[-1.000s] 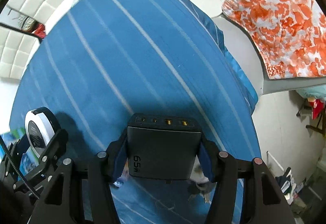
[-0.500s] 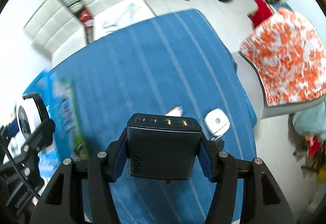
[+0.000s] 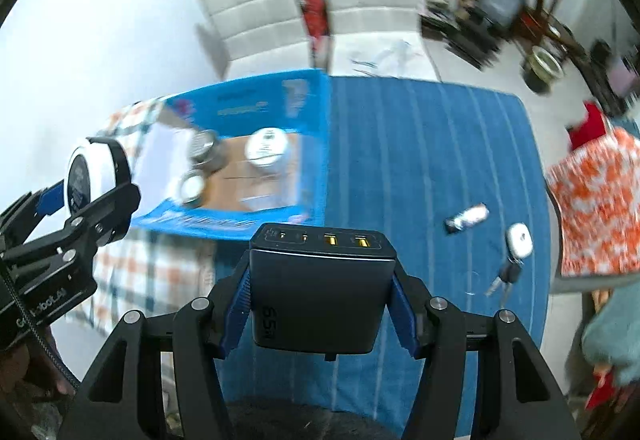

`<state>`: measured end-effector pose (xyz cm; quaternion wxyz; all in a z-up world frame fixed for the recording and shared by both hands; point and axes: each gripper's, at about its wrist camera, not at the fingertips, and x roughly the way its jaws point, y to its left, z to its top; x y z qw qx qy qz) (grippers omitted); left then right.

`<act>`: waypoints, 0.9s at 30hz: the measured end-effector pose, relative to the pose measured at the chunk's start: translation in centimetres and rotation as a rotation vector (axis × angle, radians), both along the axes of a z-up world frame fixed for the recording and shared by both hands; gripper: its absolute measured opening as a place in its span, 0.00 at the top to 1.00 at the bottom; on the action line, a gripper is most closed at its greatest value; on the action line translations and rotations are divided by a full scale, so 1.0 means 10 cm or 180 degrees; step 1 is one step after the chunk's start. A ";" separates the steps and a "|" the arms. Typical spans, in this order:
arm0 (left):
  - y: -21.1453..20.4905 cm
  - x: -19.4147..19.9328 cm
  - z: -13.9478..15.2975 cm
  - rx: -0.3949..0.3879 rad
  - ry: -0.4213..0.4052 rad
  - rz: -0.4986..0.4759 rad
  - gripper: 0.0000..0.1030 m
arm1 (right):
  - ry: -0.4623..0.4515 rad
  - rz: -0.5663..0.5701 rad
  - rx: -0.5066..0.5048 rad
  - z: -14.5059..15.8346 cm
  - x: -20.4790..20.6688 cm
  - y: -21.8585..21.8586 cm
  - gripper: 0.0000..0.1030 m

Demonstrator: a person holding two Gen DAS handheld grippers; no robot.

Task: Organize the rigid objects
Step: 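Carry the puck with left gripper while right gripper carries the charger into the blue box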

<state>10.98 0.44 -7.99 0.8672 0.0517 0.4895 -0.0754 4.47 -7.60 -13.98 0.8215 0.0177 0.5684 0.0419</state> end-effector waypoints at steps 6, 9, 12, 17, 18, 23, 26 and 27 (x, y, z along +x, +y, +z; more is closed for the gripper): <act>0.36 -0.16 0.09 -0.0055 -0.0058 0.0221 0.29 | -0.0095 0.0312 -0.0019 0.17 -0.13 0.47 0.39; 0.50 -0.16 0.09 -0.0099 -0.0045 0.0264 0.29 | -0.0098 0.0369 0.0032 0.20 -0.12 0.61 0.39; 0.65 -0.13 0.08 -0.0119 -0.0036 0.0303 0.29 | -0.0092 0.0403 0.0076 0.18 -0.07 0.69 0.39; 0.86 0.13 -0.19 -0.0227 0.0086 0.0327 0.29 | 0.0003 0.0357 0.0274 -0.02 0.22 0.73 0.39; 0.88 0.21 -0.29 -0.0253 0.0140 0.0311 0.29 | 0.0044 0.0345 0.0313 -0.10 0.33 0.74 0.39; 0.84 0.54 -0.86 -0.0227 0.0417 0.0142 0.29 | 0.0357 0.0233 0.0592 -0.60 0.91 0.81 0.39; 0.76 0.70 -1.20 -0.0215 0.0577 0.0032 0.29 | 0.0517 0.0160 0.0742 -0.89 1.24 0.88 0.39; 0.76 0.75 -1.29 -0.0260 0.0632 0.0045 0.29 | 0.0547 0.0174 0.0761 -0.99 1.36 0.94 0.39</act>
